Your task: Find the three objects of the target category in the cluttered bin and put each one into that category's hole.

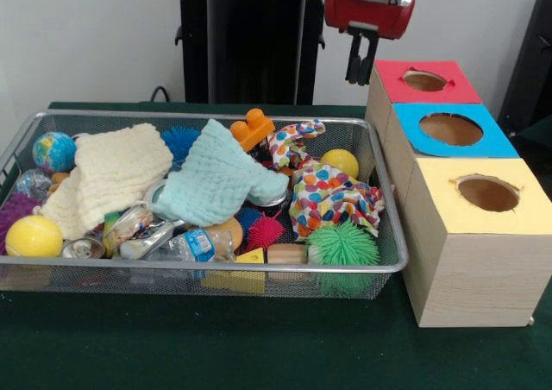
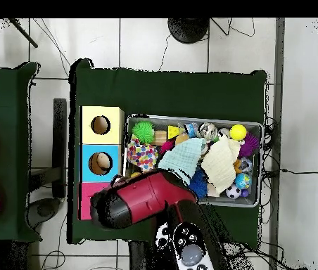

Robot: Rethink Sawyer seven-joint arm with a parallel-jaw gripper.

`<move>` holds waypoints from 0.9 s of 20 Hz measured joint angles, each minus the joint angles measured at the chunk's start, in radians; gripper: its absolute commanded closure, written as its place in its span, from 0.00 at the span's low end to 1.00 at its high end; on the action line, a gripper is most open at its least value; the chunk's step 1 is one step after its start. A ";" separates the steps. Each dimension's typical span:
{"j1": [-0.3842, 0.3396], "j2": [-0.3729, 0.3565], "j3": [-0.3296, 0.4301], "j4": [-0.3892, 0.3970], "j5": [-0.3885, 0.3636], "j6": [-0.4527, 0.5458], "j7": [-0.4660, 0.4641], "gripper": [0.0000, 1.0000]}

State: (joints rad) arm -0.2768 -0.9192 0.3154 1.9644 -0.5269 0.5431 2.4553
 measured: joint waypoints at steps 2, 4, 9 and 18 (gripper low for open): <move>-0.009 0.011 0.000 0.005 -0.024 -0.025 0.000 1.00; -0.038 0.022 0.000 0.014 -0.057 -0.053 0.000 1.00; -0.109 0.038 0.000 0.033 -0.101 -0.080 0.000 1.00; -0.257 0.082 0.002 0.059 -0.183 -0.082 0.000 1.00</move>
State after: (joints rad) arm -0.5335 -0.8372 0.3172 2.0229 -0.7100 0.4608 2.4553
